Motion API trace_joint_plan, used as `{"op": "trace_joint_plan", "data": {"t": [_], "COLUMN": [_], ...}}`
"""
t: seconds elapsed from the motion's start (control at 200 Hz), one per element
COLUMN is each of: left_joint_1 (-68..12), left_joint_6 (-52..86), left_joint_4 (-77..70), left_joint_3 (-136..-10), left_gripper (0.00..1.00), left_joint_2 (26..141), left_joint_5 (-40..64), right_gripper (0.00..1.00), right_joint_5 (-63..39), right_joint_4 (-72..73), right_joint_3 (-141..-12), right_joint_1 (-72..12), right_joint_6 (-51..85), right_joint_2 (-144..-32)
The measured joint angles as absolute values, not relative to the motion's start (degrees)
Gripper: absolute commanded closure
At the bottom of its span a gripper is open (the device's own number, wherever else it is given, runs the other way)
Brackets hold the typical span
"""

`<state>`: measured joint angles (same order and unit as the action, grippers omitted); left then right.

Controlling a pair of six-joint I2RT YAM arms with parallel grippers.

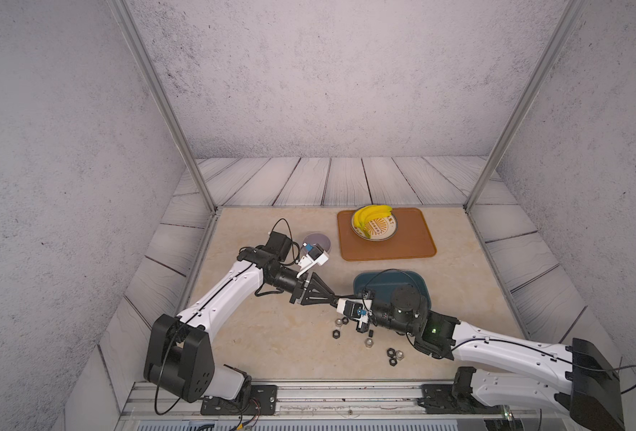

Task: Put the nuts on the desktop into the storage box
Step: Pick up the nut from the center of the board.

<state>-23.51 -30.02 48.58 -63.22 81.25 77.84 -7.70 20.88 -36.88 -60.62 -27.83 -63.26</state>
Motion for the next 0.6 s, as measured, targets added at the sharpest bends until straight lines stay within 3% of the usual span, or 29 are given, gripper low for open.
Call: {"op": "trace_joint_plan", "data": {"t": [0.17, 0.255, 0.38, 0.465, 0.6], "left_joint_1": [-23.35, -23.31, -23.24, -23.22, -22.90], "left_joint_6": [-27.94, -27.53, -27.27, -26.92, -27.07], "left_joint_4": [46.09, 45.52, 44.42, 44.49, 44.62], "left_joint_3": [-62.37, -62.35, -62.19, -61.84, -60.95], "left_gripper": [0.75, 0.71, 0.52, 0.27, 0.21], "left_joint_2": [80.31, 80.25, 80.23, 80.05, 79.07], "left_joint_5": [77.84, 77.89, 77.89, 78.32, 78.22], "right_gripper": [0.80, 0.97, 1.00, 1.00, 1.00], "right_joint_5": [-6.79, -6.42, -5.58, -3.62, 0.91], "right_joint_4": [21.08, 21.26, 21.21, 20.43, 16.91], "right_joint_3": [-36.88, -36.88, -36.88, -36.91, -37.30], "right_joint_1": [-60.86, -60.86, -60.97, -60.95, -60.71], "right_joint_6": [-27.79, -27.83, -27.90, -27.88, -27.83], "right_joint_2": [-63.26, -63.26, -63.26, -63.26, -63.26]}}
